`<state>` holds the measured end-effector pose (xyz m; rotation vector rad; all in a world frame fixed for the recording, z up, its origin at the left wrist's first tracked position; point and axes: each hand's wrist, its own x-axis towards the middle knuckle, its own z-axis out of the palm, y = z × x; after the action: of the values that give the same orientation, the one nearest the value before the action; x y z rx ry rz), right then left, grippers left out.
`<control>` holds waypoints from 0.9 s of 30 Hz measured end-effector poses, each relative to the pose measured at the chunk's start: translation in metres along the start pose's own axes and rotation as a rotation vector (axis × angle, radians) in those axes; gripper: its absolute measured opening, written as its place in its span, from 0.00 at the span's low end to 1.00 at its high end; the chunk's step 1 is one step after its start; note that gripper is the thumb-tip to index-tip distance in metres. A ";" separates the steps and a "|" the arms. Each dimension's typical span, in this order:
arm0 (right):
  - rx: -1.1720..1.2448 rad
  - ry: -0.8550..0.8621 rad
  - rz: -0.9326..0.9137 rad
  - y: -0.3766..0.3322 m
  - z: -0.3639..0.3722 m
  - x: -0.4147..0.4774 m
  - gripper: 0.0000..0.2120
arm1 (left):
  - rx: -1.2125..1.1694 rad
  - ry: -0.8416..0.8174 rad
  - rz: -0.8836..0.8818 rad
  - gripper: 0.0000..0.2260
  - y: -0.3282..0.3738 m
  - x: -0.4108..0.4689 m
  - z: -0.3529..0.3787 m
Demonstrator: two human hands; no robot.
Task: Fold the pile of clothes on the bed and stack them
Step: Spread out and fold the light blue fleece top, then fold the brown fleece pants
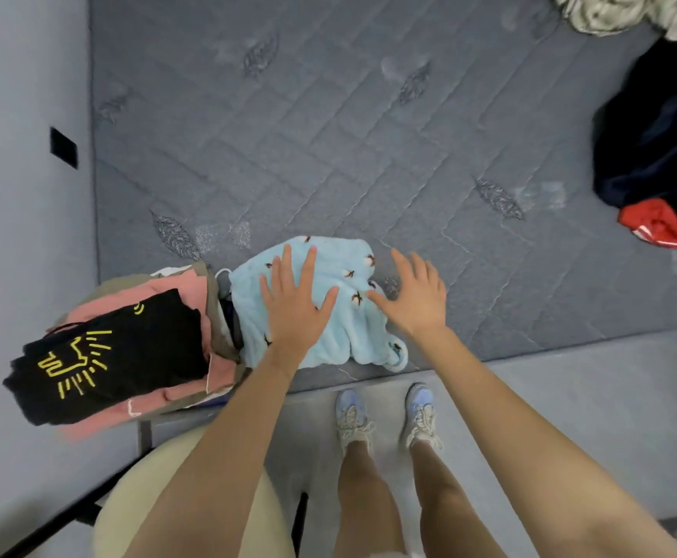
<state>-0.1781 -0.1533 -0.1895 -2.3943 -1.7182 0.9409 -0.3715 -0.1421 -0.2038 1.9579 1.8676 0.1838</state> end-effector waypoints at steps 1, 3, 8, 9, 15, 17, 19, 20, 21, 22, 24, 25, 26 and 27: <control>-0.024 0.004 0.010 0.003 -0.013 -0.006 0.40 | 0.013 -0.017 0.021 0.32 0.011 -0.002 -0.006; -0.070 0.001 0.023 0.011 -0.038 -0.018 0.40 | 0.052 -0.041 0.069 0.31 0.037 -0.005 -0.018; -0.217 0.006 0.021 0.045 -0.097 -0.037 0.40 | 0.138 -0.046 0.215 0.30 0.118 0.000 -0.035; -0.235 0.008 0.024 0.055 -0.110 -0.039 0.40 | 0.152 -0.044 0.236 0.31 0.137 0.002 -0.035; -0.208 0.093 0.091 0.149 -0.196 -0.040 0.39 | 0.261 -0.073 0.315 0.33 0.260 0.019 -0.018; -0.190 0.138 0.114 0.189 -0.226 -0.040 0.39 | 0.259 -0.060 0.318 0.33 0.304 0.023 -0.008; -0.172 0.169 0.142 0.228 -0.252 -0.041 0.39 | 0.229 -0.045 0.302 0.33 0.350 0.025 0.005; -0.168 0.172 0.160 0.247 -0.263 -0.043 0.39 | 0.220 -0.042 0.295 0.33 0.373 0.025 0.012; -0.168 0.164 0.176 0.266 -0.273 -0.044 0.39 | 0.208 -0.042 0.289 0.33 0.396 0.024 0.020; -0.169 0.153 0.191 0.284 -0.282 -0.045 0.39 | 0.188 -0.045 0.284 0.33 0.419 0.022 0.027; -0.164 0.147 0.213 0.318 -0.300 -0.045 0.39 | 0.149 -0.044 0.291 0.33 0.458 0.019 0.039; -0.161 0.148 0.223 0.334 -0.309 -0.044 0.40 | 0.145 -0.045 0.301 0.33 0.475 0.018 0.045; -0.156 0.149 0.233 0.348 -0.317 -0.044 0.40 | 0.148 -0.051 0.310 0.33 0.490 0.017 0.051; -0.152 0.149 0.238 0.362 -0.326 -0.043 0.40 | 0.150 -0.058 0.314 0.34 0.503 0.017 0.055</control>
<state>0.2809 -0.2314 -0.0406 -2.7351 -1.5298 0.6514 0.1139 -0.1389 -0.0611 2.3266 1.5690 0.0788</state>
